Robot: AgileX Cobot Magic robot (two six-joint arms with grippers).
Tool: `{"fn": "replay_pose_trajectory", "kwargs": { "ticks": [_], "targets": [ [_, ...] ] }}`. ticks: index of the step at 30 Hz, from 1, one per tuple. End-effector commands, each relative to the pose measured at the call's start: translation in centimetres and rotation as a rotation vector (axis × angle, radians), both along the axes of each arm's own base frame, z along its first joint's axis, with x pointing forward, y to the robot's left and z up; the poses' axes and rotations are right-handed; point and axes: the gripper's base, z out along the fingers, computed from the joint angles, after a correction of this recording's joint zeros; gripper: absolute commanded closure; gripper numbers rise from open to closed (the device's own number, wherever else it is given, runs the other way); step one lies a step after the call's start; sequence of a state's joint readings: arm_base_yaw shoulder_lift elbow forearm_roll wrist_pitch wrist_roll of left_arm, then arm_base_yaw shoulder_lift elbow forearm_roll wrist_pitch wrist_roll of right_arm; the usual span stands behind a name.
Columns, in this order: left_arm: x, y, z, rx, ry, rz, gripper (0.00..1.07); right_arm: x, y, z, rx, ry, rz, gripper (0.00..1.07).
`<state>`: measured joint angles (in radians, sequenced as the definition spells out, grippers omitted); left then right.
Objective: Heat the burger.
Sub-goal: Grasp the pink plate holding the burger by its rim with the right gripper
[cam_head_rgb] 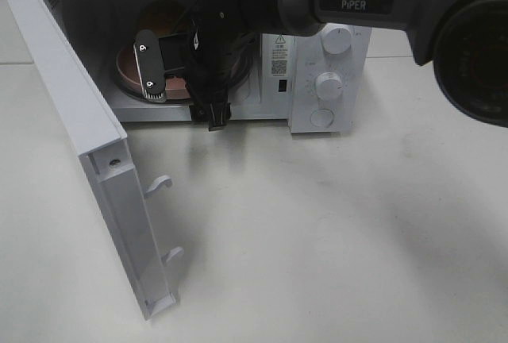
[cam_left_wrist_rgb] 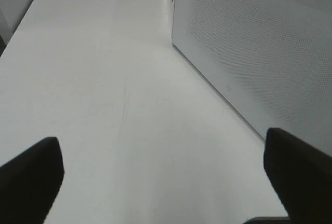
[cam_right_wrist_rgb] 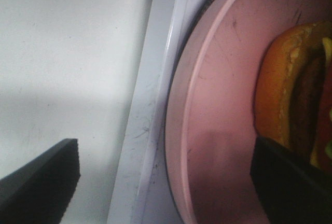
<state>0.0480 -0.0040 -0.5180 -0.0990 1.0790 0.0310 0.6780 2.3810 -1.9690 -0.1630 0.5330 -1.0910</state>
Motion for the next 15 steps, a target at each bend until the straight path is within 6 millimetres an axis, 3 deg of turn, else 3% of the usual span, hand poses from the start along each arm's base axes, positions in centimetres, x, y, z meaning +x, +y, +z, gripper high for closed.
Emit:
{"fn": "replay_pose_trajectory", "kwargs": {
  "ticks": [1,7,15],
  "targets": [
    [-0.1,0.0,0.0,-0.005,-0.015,-0.002,0.06,0.5,0.3,-0.7,0.014,0.013,-0.030,0.23],
    [-0.1,0.0,0.0,-0.005,-0.015,-0.002,0.06,0.9,0.6,-1.9,0.017,0.026,-0.036,0.24],
    [-0.1,0.0,0.0,-0.005,-0.015,-0.002,0.06,1.2,1.0,-2.4,0.026,0.025,-0.037,0.50]
  ]
}}
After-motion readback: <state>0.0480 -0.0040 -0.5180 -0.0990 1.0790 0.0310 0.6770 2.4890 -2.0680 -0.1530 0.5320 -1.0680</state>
